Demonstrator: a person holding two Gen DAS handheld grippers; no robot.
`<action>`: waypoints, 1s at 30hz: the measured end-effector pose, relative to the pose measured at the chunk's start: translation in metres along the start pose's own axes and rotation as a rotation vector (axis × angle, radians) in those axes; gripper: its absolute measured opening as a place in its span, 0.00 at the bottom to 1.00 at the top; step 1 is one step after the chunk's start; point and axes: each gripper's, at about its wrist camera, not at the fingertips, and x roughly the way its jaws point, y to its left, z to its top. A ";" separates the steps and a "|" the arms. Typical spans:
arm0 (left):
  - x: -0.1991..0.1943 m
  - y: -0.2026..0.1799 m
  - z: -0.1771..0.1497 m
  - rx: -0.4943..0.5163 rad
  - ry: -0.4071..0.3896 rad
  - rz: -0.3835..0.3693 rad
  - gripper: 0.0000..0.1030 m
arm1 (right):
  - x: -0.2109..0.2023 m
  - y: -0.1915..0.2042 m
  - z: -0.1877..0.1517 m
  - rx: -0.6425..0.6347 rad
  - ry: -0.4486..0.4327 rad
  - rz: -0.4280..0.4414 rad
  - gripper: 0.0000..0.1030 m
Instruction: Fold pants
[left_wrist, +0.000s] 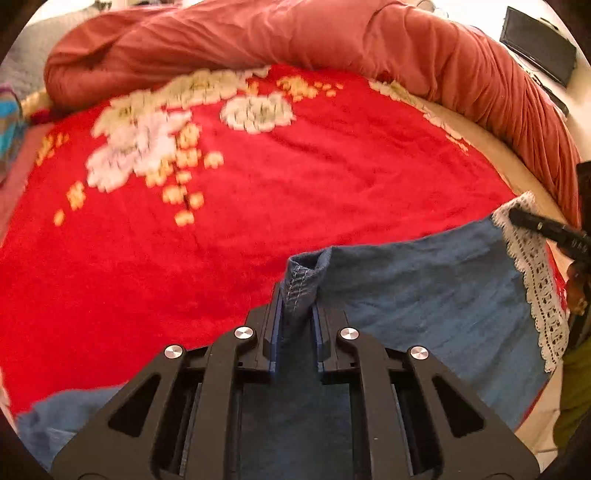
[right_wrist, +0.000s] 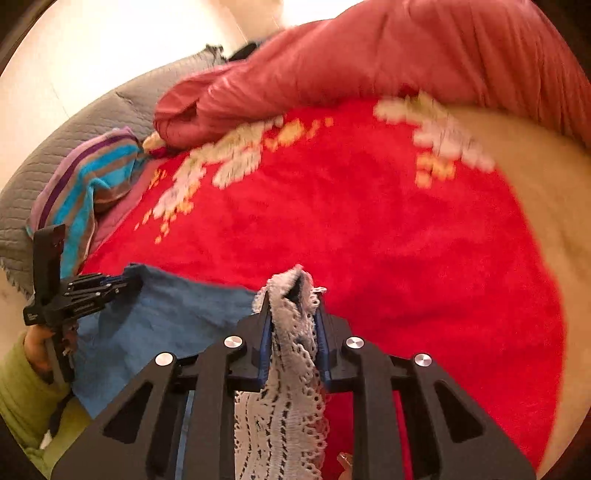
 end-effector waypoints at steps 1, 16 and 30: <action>0.001 0.000 0.003 -0.001 -0.001 0.011 0.07 | 0.000 0.001 0.003 -0.012 -0.008 -0.013 0.18; 0.017 0.018 -0.012 -0.062 0.000 0.039 0.41 | 0.032 -0.012 -0.001 -0.053 0.057 -0.225 0.47; -0.112 0.056 -0.089 -0.148 -0.142 0.196 0.73 | -0.064 0.034 -0.061 -0.137 -0.072 -0.242 0.66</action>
